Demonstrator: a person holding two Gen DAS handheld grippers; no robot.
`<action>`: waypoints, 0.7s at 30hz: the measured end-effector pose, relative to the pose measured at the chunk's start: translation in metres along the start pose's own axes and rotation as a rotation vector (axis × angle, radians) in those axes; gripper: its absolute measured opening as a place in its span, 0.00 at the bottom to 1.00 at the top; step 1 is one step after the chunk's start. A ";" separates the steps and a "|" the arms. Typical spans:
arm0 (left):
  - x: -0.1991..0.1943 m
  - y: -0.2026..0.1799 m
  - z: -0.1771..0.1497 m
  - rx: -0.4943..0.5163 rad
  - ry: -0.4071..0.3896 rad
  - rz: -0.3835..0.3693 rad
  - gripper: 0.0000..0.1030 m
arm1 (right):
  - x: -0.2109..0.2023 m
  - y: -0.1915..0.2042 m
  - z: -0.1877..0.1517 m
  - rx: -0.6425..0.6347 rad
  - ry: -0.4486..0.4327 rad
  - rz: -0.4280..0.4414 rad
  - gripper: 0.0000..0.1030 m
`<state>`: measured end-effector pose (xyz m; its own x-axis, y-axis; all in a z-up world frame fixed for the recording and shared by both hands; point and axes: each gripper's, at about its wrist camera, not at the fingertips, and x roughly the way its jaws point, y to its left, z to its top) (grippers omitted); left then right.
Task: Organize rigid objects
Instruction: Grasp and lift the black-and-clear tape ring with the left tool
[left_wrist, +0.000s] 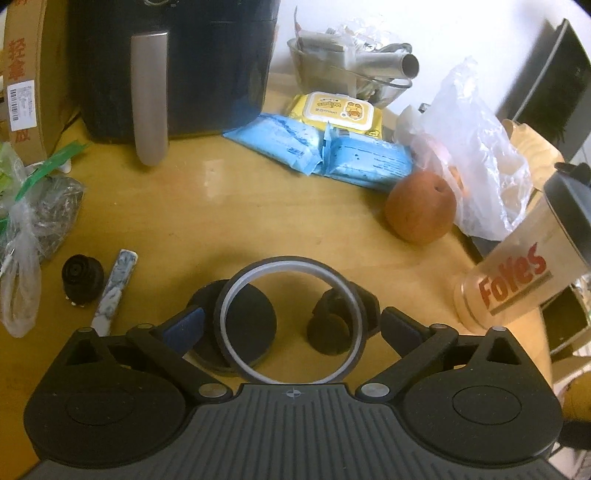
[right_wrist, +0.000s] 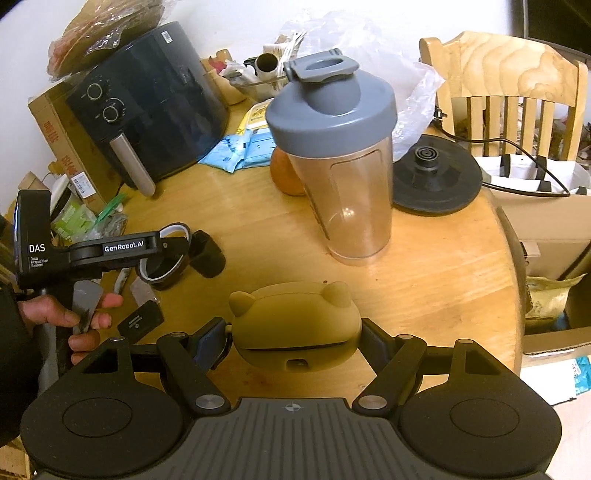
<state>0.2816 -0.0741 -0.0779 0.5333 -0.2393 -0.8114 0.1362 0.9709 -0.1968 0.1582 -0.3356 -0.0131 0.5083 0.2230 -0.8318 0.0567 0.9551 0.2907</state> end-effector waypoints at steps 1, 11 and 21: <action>0.001 -0.001 0.001 -0.002 0.001 0.006 1.00 | 0.000 -0.001 0.000 0.002 0.001 -0.001 0.76; 0.007 -0.021 0.000 0.036 0.002 0.148 0.90 | 0.000 -0.005 0.001 0.014 -0.004 0.000 0.76; -0.016 -0.020 0.005 0.072 -0.049 0.149 0.89 | -0.003 -0.006 -0.001 0.011 -0.010 0.004 0.76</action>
<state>0.2744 -0.0899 -0.0585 0.5921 -0.0941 -0.8003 0.1109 0.9932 -0.0348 0.1554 -0.3414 -0.0131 0.5168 0.2246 -0.8261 0.0641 0.9521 0.2990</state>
